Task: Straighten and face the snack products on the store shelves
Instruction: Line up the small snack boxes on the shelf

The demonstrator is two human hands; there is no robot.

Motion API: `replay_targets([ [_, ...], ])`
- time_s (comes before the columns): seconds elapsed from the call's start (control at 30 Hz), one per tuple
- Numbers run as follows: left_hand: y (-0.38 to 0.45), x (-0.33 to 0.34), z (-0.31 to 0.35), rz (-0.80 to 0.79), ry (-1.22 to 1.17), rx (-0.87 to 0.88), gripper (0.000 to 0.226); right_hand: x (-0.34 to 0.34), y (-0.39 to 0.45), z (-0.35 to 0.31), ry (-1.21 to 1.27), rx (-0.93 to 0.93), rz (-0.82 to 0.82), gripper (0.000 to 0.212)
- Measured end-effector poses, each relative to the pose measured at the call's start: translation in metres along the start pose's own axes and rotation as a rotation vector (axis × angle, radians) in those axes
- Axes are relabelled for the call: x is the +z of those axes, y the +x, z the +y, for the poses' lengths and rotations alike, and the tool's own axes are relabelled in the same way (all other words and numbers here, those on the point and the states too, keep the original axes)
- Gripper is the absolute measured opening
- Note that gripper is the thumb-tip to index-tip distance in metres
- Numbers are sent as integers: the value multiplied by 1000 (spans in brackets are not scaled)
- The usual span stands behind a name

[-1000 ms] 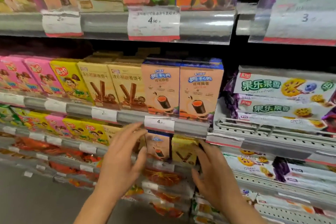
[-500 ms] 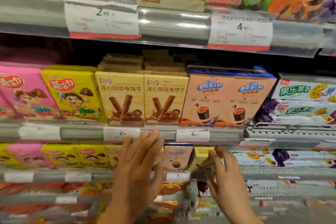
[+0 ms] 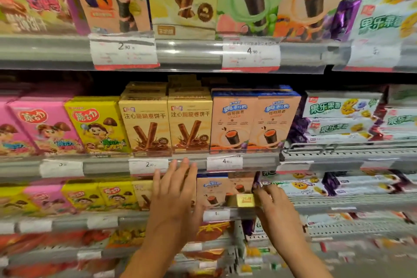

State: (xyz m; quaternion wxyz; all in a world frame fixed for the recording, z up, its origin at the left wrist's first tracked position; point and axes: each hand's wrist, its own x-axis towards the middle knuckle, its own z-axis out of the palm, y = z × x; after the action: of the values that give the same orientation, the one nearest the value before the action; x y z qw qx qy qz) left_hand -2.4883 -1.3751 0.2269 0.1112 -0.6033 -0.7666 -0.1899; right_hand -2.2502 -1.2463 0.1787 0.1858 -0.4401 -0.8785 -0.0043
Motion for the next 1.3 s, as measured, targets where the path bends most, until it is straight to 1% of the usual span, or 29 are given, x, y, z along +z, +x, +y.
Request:
replay_targets([
  [0.07,0,-3,0,-6,8,8,81,-3,-5,3,24,-10,-5,59],
  [0.17,-4,-4,1,-27,31,19,86,-9,-13,7,131,-53,40,48],
  [0.27,-3,-13,7,-130,63,-55,94,-21,-19,7,244,-99,88,41],
  [0.33,-2,-22,11,-168,53,-97,91,-29,-20,7,301,-141,110,41],
  [0.4,-3,-32,13,-184,-16,-97,86,-39,-21,5,322,-166,117,43],
  [0.5,-7,-44,6,-156,-220,-96,75,-62,-24,-1,327,-201,142,38],
  [0.57,-8,-52,4,-81,-334,-85,69,-82,-27,-4,316,-254,144,38],
  [0.67,-3,-73,11,115,-425,-52,57,-116,-25,-8,310,-290,185,40],
  [0.8,13,-126,9,301,-446,34,46,-168,-1,-26,328,-294,302,40],
  [0.9,18,-173,-10,451,-481,67,42,-209,25,-53,334,-335,413,38],
  [0.97,18,-199,-27,554,-455,104,38,-227,44,-71,357,-371,445,38],
  [1.03,25,-221,-43,601,-435,112,39,-240,61,-87,387,-382,481,41],
  [1.13,42,-257,-58,617,-397,155,41,-253,84,-109,498,-384,510,39],
  [1.2,52,-281,-62,603,-403,185,41,-259,99,-121,607,-397,483,37],
  [1.3,51,-306,-67,594,-479,230,39,-261,119,-132,791,-389,415,33],
])
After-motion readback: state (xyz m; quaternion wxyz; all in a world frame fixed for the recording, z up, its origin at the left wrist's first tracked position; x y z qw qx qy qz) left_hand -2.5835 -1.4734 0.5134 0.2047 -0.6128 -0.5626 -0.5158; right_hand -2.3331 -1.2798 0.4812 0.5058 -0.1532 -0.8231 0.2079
